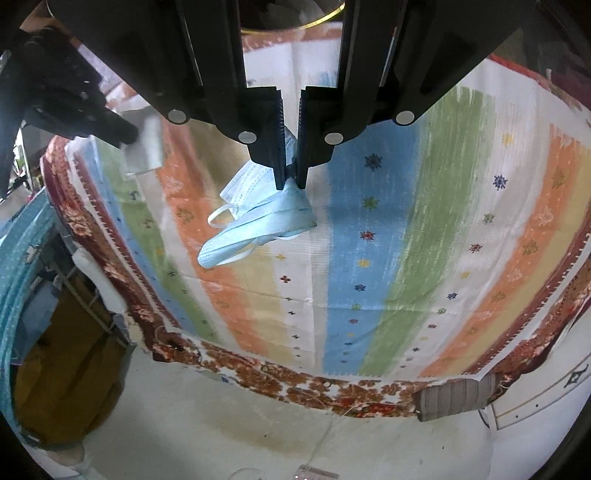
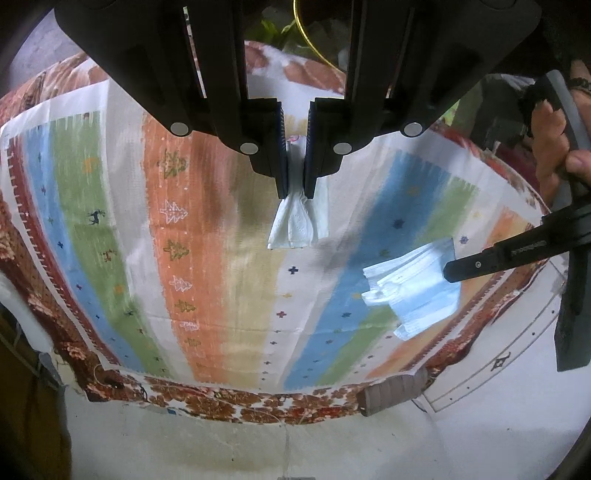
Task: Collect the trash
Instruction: 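Lift and carry the paper with right tool while left tool carries the mask to the bin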
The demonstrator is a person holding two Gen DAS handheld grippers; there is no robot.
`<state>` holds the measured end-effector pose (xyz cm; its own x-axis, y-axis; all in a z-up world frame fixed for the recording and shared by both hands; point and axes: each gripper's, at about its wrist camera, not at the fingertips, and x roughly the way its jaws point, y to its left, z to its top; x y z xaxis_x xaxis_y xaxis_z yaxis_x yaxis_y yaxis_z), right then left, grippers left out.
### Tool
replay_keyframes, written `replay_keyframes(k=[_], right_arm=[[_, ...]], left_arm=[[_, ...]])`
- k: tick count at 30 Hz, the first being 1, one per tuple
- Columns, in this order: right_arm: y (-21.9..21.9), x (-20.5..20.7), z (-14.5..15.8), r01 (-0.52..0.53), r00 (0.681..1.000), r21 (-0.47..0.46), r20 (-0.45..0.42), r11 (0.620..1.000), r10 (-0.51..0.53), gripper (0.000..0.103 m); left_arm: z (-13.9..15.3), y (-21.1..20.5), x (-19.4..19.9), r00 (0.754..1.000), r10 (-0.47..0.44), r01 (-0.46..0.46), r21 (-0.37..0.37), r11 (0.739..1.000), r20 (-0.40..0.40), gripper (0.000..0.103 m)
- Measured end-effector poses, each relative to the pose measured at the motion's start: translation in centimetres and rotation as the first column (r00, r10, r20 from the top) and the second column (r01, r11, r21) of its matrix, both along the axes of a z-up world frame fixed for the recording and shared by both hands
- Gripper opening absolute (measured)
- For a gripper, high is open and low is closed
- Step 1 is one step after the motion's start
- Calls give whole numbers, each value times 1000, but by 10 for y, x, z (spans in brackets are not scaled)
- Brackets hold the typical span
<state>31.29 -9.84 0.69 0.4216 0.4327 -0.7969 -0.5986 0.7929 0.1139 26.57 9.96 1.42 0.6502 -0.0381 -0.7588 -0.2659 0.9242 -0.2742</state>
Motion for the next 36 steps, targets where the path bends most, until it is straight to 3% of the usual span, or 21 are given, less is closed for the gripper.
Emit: replay_keyframes(k=[4,7,23,36], right_arm=[[-5,-14,8,-15,1000,21,23,1000,14,8],[-11,-29,13,-17,997,7,72,1000,17,8],[-21,-86,24,-56,993,72,110,996,48,8],[-30,-125,21,-89,989,80,125,993,78,8]], left_arm=[[3,-6,-15,1000,11,-12,-33,999,-29,4],[8,-11,-28,1000,5,-6,-48,999,-12,4],[17,-24,-108,999,-1,6,-101,995,49,4],[11,-54,-153,995,-47,54,-79,995,84,4]])
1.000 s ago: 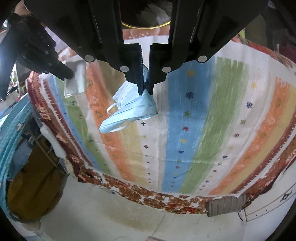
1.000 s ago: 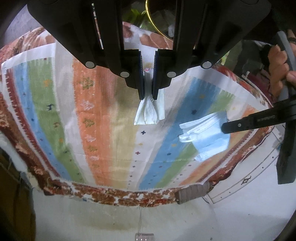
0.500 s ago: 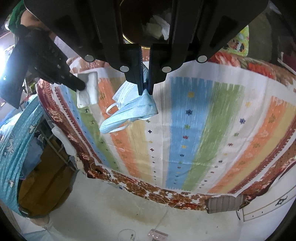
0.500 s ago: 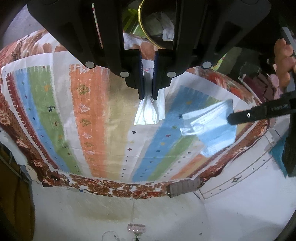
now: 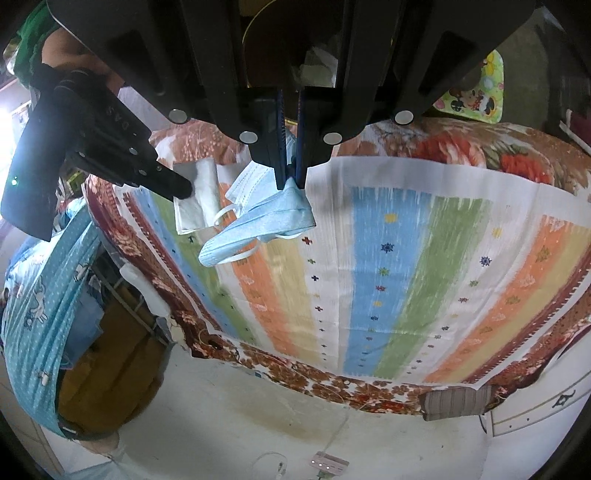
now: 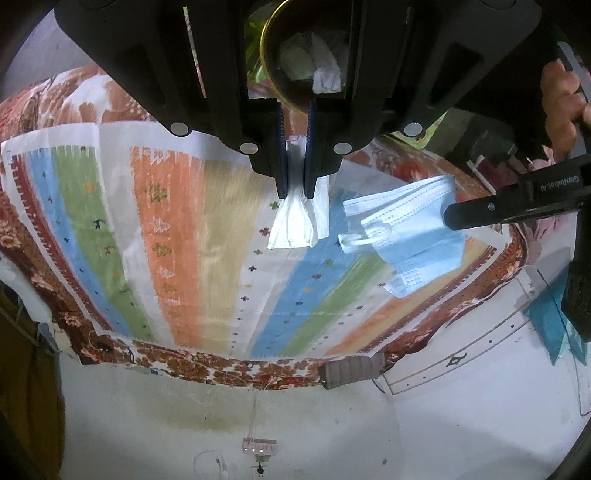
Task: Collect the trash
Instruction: 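Lift and carry the paper with right tool while left tool carries the mask to the bin, then open right tool to drop the paper while left tool drops the mask into bin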
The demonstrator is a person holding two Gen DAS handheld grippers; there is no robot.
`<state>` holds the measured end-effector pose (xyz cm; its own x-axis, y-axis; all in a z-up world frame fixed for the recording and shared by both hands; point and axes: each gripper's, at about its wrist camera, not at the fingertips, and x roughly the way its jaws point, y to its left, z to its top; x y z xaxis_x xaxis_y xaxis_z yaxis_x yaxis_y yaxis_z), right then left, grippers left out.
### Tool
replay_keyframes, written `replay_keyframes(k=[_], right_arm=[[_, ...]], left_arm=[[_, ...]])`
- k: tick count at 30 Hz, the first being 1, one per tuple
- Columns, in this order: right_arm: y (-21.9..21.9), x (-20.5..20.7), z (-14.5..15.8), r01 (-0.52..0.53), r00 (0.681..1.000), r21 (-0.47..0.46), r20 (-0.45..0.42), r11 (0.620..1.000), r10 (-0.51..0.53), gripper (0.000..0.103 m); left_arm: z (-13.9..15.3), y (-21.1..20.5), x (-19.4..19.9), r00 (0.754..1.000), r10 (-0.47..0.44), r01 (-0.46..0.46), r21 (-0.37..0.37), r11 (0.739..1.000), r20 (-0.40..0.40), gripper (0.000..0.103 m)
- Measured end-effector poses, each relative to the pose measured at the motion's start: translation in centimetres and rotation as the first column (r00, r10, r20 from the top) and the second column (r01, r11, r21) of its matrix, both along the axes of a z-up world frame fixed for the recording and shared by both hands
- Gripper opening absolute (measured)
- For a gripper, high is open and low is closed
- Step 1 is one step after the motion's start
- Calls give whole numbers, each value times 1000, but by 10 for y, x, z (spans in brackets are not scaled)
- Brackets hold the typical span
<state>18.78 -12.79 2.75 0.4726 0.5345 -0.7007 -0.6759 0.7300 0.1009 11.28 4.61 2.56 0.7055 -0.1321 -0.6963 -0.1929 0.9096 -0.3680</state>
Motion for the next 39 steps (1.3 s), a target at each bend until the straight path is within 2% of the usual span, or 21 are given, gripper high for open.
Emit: replay_keyframes(k=[6,11,14,23,32,39], right_arm=[[-3,-24,-7,-30,999,-2,-11,1000,30,8],[-3,-44,-18,-58,998,-22,-25,998,57,8],[-2,-55,-28,-68,997,-49,-39,996,66,8],[-6,-72,-61,-47,995,-133,-99,990,34,8],[-5,-72,-92,-39,982,-223,-189,974,-4,8],[0,-68,-116,-53,965,-283,-261,958,-23,9]], left_arm=[[-7,-4,-16,1000,2,-2,15,1000,-13,4],[-17,-7,-29,999,0,0,-5,1000,-37,4],[-31,-9,-33,996,-12,9,-32,999,-86,4],[-66,-29,-42,975,-4,10,25,1000,-222,4],[-99,-37,-45,938,20,1,61,998,-345,4],[-120,-30,-41,898,52,-39,40,998,-437,5]])
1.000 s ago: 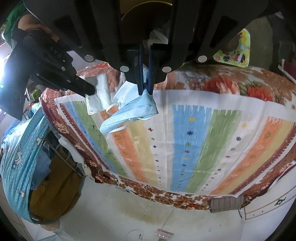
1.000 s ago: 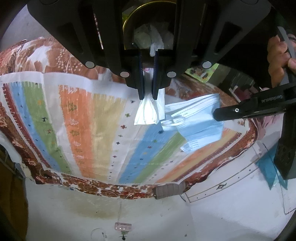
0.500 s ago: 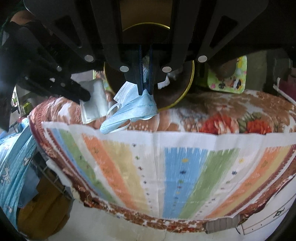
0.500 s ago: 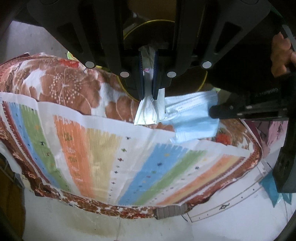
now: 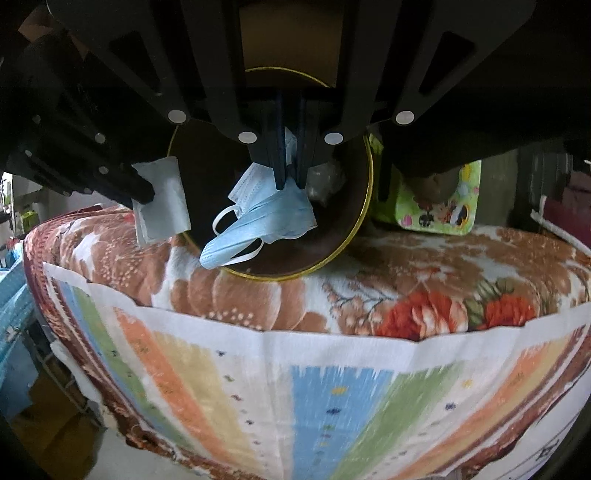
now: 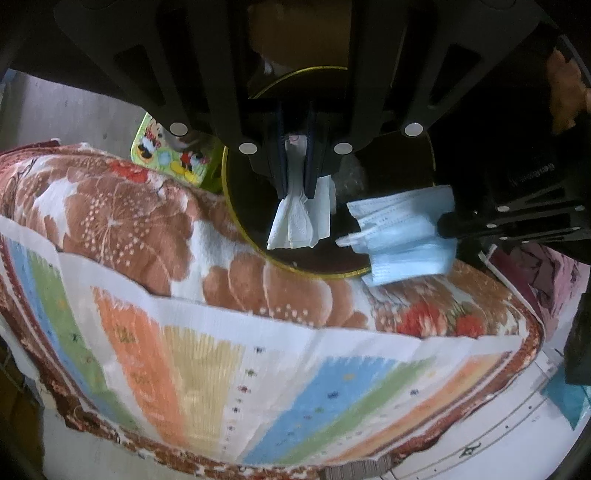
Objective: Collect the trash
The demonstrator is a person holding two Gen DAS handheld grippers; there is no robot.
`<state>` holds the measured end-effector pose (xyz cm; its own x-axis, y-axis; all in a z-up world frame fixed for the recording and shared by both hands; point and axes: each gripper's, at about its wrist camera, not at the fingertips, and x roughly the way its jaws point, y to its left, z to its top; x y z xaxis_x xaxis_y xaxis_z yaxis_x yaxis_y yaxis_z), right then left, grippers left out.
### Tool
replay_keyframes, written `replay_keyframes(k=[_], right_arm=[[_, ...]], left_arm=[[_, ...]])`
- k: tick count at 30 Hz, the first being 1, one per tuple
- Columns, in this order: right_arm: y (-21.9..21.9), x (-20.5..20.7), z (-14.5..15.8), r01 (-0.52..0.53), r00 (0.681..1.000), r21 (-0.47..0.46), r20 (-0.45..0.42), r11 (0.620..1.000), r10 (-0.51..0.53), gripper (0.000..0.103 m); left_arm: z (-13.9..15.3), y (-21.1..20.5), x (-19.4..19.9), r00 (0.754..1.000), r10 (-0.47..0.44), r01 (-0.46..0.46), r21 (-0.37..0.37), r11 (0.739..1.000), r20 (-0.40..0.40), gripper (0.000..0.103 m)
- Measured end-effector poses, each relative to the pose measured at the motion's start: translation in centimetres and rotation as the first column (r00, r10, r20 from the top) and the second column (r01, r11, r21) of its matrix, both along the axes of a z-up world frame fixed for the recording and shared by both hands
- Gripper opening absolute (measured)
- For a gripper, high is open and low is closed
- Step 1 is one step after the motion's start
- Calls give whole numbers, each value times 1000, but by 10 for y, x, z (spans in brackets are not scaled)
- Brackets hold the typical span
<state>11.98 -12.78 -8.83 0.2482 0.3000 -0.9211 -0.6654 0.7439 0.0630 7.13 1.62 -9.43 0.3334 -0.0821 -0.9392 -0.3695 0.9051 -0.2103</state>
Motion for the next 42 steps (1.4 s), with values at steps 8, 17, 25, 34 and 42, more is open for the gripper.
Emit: replay_keyframes(k=[8,17,25,34,42], right_arm=[[10,12,-42,29,989,-69,-141,997,-39,11],[14,27,-65,78,976,-105,-195,991,-97,32],[1,23,-38,113,979,-20,-168,993,-115,40],[-13,15,12,112,993,92,-48,989,-108,48],[-26,3,71,73,989,186,114,980,-95,55]], left_arm=[[-33,7,13,991,45,-49,-31,998,-127,5],[-55,34,18,966,174,-196,-101,975,-192,25],[-24,25,14,991,109,-116,-90,989,-79,32],[22,6,6,998,-12,14,-19,1000,65,43],[88,3,-17,960,-60,35,96,995,272,56]])
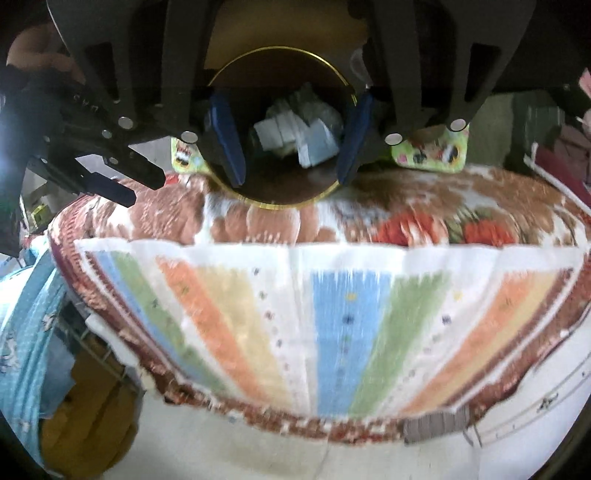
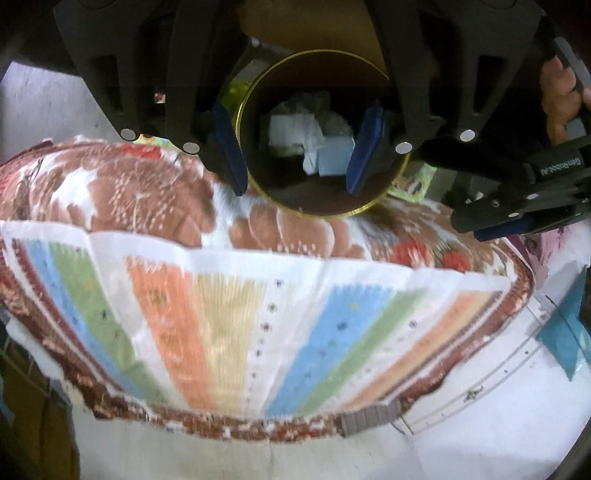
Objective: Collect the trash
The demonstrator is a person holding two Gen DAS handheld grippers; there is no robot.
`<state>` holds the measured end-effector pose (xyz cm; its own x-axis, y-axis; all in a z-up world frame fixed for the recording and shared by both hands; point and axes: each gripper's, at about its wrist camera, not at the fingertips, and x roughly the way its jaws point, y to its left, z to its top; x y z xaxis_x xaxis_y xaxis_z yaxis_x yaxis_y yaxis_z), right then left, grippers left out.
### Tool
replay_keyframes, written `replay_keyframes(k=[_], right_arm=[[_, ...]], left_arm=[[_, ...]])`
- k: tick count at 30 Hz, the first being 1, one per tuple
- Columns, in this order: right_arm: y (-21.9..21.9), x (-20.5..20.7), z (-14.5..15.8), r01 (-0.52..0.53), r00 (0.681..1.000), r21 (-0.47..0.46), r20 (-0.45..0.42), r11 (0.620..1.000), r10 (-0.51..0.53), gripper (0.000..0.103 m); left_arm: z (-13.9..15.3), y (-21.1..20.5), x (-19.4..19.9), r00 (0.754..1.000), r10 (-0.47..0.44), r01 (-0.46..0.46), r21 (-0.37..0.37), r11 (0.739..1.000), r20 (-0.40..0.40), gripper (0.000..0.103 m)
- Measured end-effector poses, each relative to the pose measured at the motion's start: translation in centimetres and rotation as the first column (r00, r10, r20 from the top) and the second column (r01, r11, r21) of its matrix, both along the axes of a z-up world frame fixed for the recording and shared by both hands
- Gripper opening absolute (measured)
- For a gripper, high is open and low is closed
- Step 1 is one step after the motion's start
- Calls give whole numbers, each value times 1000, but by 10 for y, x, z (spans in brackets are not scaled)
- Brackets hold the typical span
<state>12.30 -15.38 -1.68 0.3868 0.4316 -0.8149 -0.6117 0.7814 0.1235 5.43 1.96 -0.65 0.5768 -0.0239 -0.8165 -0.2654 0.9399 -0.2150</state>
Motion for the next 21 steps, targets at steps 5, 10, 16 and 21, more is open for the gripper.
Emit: replay_keyframes(k=[5,10,16,21], right_arm=[[-10,-9,37,-6,997,57,81,998,2,64],[-16,-24,71,-37,990,114,140,993,21,75],[-35,-43,75,-58,985,127,171,990,35,83],[-48,-43,48,-46,996,123,79,991,37,86]], left_arm=[[36,2,-14,994,-15,13,17,1000,113,67],[61,-1,-28,983,-34,30,24,999,180,76],[63,-10,-46,973,-78,68,52,996,219,86],[30,-13,-56,979,-114,105,63,992,167,89]])
